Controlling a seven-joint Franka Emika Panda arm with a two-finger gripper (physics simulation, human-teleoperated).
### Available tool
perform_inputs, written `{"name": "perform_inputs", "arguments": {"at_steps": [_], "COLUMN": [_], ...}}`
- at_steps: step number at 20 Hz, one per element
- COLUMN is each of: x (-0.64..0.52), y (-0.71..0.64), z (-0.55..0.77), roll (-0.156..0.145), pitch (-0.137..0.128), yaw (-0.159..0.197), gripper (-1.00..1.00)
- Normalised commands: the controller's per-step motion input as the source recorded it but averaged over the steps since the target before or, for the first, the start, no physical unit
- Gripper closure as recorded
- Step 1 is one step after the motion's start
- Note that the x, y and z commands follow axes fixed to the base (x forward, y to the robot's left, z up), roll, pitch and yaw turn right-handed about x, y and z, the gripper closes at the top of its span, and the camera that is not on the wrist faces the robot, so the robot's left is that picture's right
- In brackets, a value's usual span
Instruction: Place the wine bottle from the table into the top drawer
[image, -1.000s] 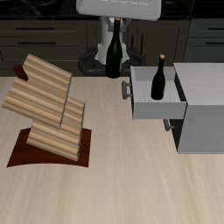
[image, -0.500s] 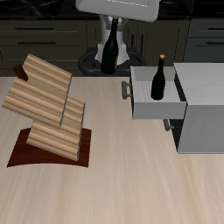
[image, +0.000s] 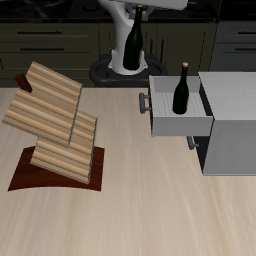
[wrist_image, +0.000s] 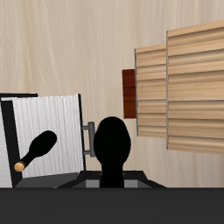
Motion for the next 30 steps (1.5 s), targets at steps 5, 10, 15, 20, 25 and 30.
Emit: {"name": "perform_inputs", "arguments": {"at_steps": [5,10,15,20,25,30], "x": [-0.23,-0.19,-0.19,-0.1,-0.17,-0.06], "y": [0.03,0.01,0.1,0.11,0.12,0.04], "z": [0.12,0.05,-0.01,-0.12,-0.12,-0.12], "roll": [-0.007,-0.011,0.006,0.002,0.006,0.016], "pitch": [-0.036,-0.016,-0.025,0.007,0.008,0.025], "yaw": [0.015,-0.012,-0.011,0.009,-0.005,-0.025], "gripper": [1.0,1.0,1.0,1.0,1.0,1.0]}}
